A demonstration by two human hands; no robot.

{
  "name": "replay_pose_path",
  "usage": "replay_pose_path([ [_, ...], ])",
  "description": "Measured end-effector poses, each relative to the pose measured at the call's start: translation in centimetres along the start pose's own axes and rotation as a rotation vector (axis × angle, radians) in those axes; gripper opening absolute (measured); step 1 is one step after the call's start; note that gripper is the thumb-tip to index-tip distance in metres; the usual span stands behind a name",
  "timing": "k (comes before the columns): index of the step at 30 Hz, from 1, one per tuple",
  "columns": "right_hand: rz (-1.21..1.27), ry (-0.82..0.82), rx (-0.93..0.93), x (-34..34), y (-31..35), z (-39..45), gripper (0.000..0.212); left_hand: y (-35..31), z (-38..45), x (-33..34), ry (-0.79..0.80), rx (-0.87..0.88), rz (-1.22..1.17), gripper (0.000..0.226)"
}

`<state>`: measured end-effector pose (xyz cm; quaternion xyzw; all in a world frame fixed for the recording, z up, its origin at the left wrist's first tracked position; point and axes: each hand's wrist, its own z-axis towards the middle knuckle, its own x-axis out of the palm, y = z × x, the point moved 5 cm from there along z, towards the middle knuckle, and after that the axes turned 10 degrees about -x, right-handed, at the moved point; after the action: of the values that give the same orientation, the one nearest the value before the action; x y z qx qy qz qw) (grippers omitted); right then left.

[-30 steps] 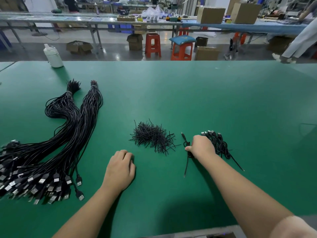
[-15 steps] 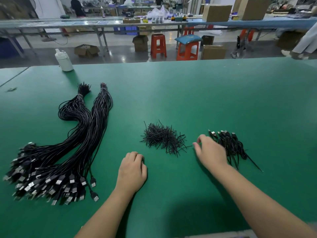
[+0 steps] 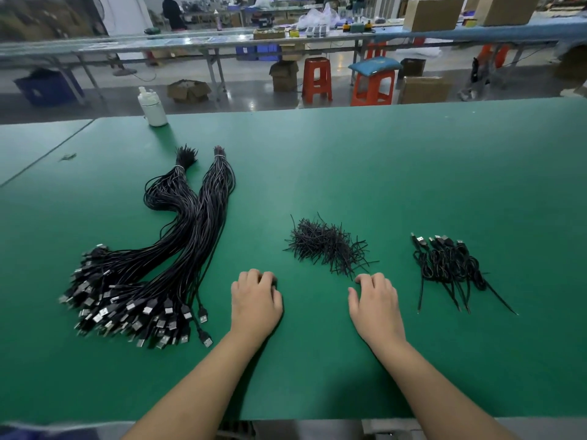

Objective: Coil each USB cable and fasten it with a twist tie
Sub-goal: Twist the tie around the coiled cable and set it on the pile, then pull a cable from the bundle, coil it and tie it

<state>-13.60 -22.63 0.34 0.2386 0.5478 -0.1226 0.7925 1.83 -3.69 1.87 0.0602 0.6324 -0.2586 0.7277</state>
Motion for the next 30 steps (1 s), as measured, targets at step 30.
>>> replay_pose_path([
  [30,-0.04,0.038,0.004,-0.2,0.2,-0.1,0.025,6.6,3.8,-2.7,0.396,-0.007,0.003,0.05],
])
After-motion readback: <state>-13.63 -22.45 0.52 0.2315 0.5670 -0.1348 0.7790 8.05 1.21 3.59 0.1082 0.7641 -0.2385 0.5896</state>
